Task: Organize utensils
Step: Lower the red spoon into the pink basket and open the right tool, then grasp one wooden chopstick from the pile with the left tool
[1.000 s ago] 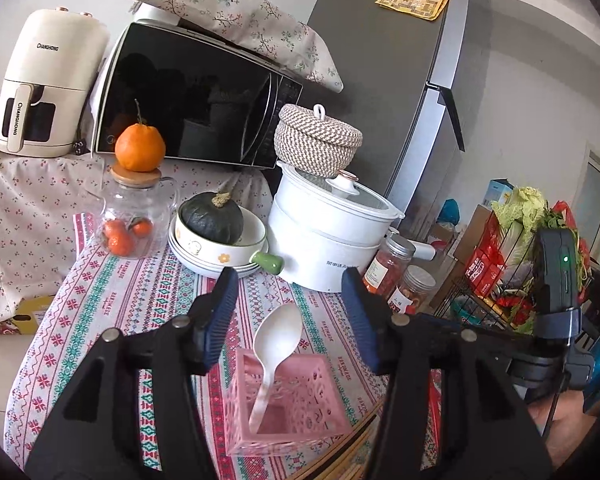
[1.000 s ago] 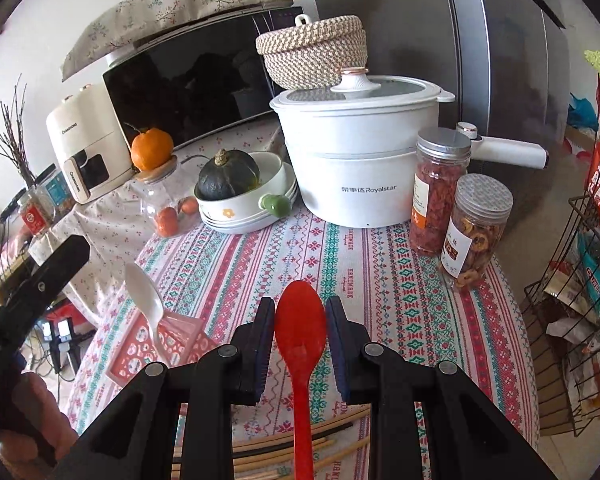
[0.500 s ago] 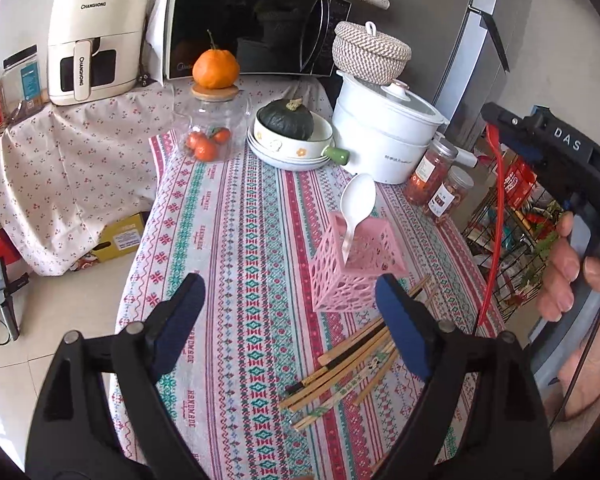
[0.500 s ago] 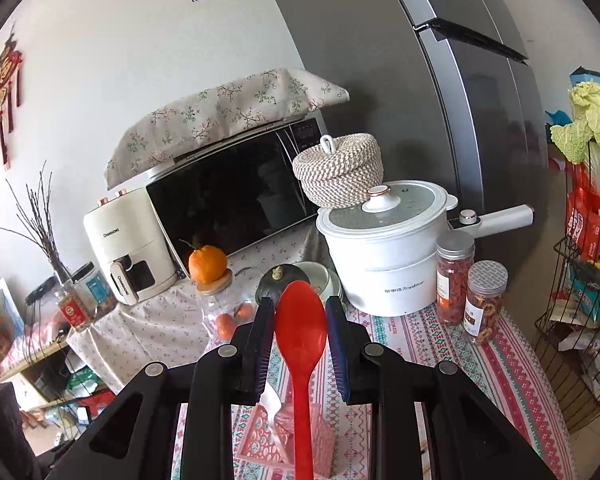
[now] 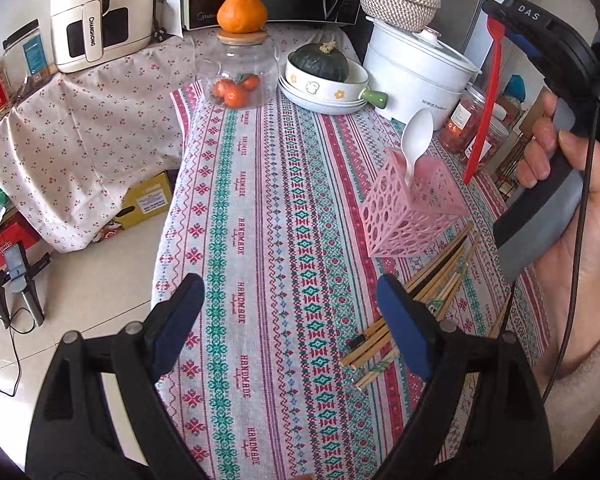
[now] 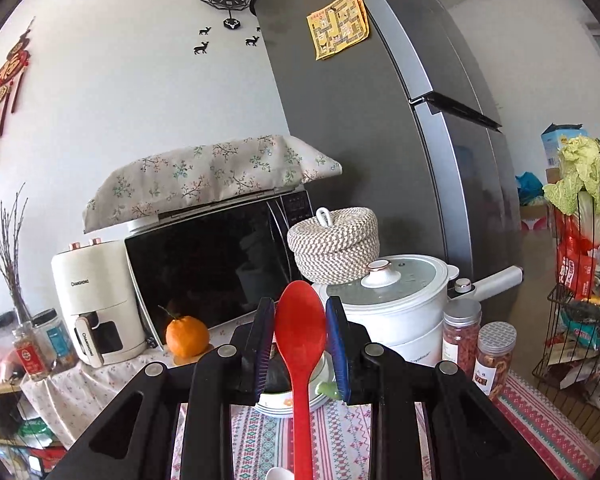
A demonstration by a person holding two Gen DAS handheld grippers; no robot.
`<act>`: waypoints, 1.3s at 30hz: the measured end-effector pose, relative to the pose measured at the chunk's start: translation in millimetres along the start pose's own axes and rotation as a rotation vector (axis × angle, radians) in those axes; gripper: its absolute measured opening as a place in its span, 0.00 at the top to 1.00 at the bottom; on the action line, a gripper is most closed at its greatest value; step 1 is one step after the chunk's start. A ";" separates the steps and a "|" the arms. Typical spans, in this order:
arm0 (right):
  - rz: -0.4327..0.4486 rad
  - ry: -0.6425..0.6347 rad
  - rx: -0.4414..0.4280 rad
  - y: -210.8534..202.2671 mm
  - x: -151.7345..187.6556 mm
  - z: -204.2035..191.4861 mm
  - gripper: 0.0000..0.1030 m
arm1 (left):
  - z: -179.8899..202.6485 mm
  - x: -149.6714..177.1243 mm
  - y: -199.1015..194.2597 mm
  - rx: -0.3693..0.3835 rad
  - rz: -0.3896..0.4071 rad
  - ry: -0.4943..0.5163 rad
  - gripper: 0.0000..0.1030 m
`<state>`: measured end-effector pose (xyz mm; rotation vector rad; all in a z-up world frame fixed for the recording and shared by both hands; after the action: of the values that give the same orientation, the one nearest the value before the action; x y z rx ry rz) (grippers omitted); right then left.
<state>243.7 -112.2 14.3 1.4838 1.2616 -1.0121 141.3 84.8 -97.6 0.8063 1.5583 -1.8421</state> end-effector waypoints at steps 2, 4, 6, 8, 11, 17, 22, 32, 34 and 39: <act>-0.002 0.000 0.022 5.8 11.2 2.3 0.74 | -1.8 0.8 2.9 0.003 -0.007 -0.004 0.15; -0.006 -0.012 0.045 9.5 22.1 5.2 0.74 | -2.9 0.7 6.8 0.007 -0.013 -0.005 0.15; -0.007 -0.020 0.058 10.8 29.4 7.3 0.74 | -2.3 0.4 9.4 0.009 -0.012 -0.004 0.15; -0.019 -0.017 0.056 12.2 34.1 9.0 0.74 | -0.6 0.6 11.1 0.010 -0.013 -0.001 0.15; -0.025 -0.027 0.053 10.1 40.1 8.1 0.74 | 2.4 0.5 11.6 0.012 -0.011 0.005 0.15; -0.080 -0.030 0.030 8.8 48.6 5.7 0.74 | 2.9 0.9 9.3 0.011 -0.007 0.009 0.15; -0.117 0.002 0.027 6.6 44.4 11.6 0.63 | 1.7 0.1 7.2 0.016 -0.011 -0.011 0.15; -0.254 0.068 0.000 -15.3 3.5 27.2 0.38 | 7.0 1.7 -1.0 0.020 -0.041 -0.055 0.15; -0.298 0.068 0.002 -23.7 -2.1 35.1 0.34 | 10.5 3.6 -3.5 0.021 -0.055 -0.056 0.15; -0.403 0.044 0.054 -49.3 -9.5 64.1 0.26 | 27.9 11.5 -12.3 0.029 -0.075 -0.046 0.15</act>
<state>191.8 -173.6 1.2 1.3243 1.6171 -1.2862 122.5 58.4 -95.0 0.7221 1.5559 -1.9271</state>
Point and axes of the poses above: each gripper's, at about its wrist camera, not at the fingertips, and y roughly the way its jaws point, z to its right, x to its underside, the point moved 3 cm from there along y, roughly the way its jaws point, and after that the axes turned 15 degrees about z, right-handed, at the moved point
